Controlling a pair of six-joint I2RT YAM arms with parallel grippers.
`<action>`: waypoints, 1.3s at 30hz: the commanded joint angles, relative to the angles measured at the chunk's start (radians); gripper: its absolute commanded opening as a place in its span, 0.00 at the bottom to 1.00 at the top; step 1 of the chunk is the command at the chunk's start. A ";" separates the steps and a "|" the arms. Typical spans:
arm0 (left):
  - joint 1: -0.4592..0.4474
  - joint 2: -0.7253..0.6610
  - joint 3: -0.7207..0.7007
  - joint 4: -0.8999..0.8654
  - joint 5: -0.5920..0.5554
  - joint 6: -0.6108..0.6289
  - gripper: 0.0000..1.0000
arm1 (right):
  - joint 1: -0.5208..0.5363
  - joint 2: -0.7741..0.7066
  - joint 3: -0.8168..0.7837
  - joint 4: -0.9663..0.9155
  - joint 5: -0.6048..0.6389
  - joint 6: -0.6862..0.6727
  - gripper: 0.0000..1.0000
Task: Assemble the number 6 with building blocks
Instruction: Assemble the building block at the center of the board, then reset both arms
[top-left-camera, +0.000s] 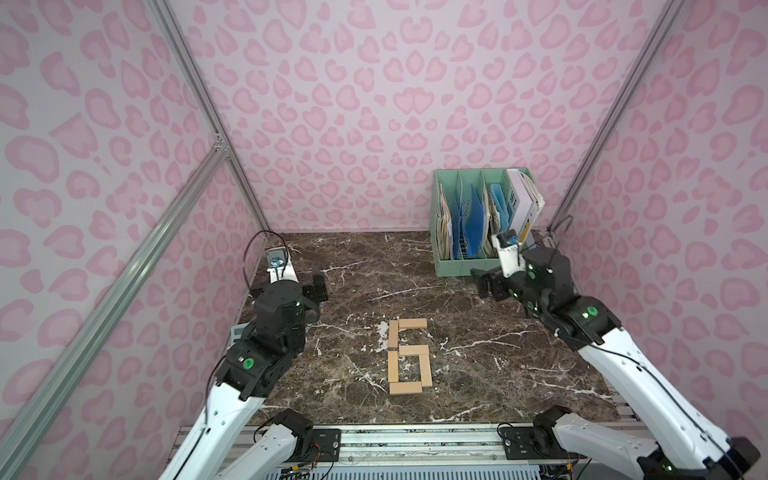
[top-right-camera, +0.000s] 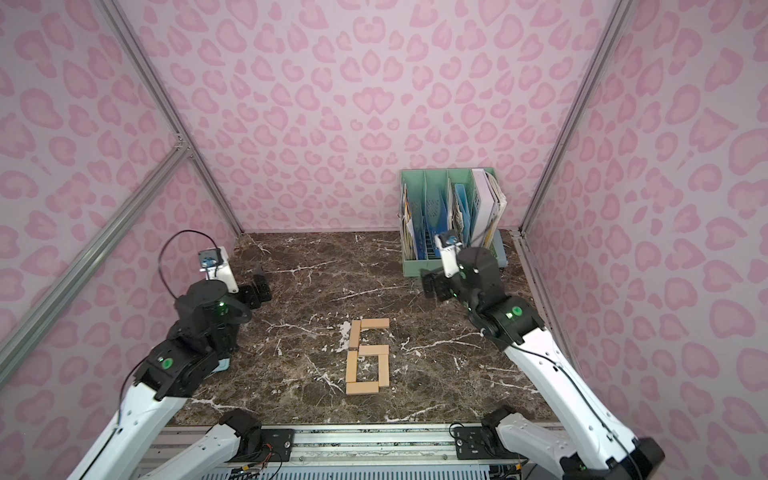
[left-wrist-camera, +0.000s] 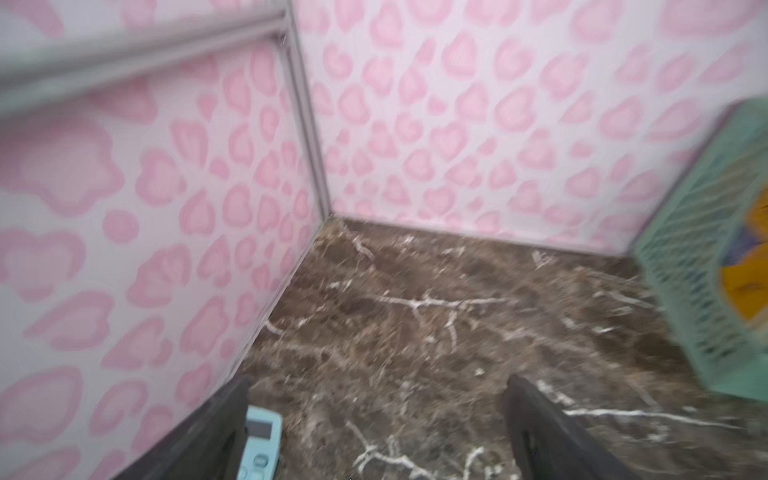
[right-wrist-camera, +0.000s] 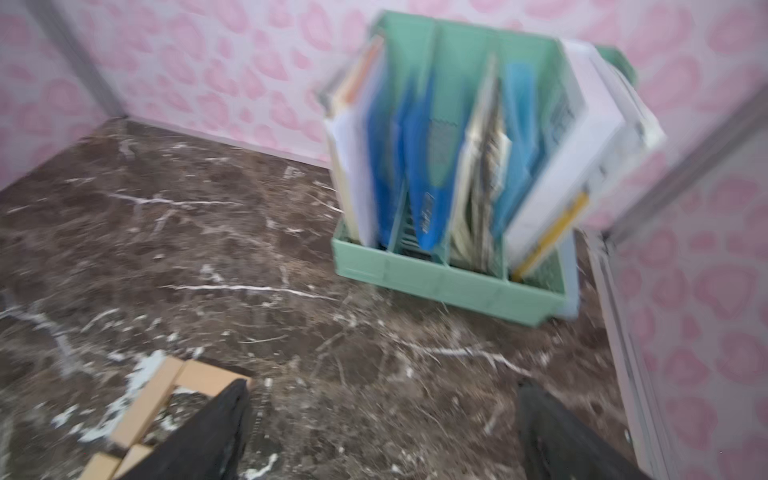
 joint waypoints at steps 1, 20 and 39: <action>0.080 -0.047 -0.174 0.268 0.027 -0.002 0.99 | -0.122 -0.090 -0.194 0.293 -0.021 0.032 1.00; 0.303 0.487 -0.424 0.790 0.368 0.105 0.99 | -0.281 0.155 -0.761 1.071 0.045 -0.084 1.00; 0.308 0.813 -0.524 1.441 0.334 0.138 0.99 | -0.368 0.646 -0.757 1.819 -0.132 -0.075 0.99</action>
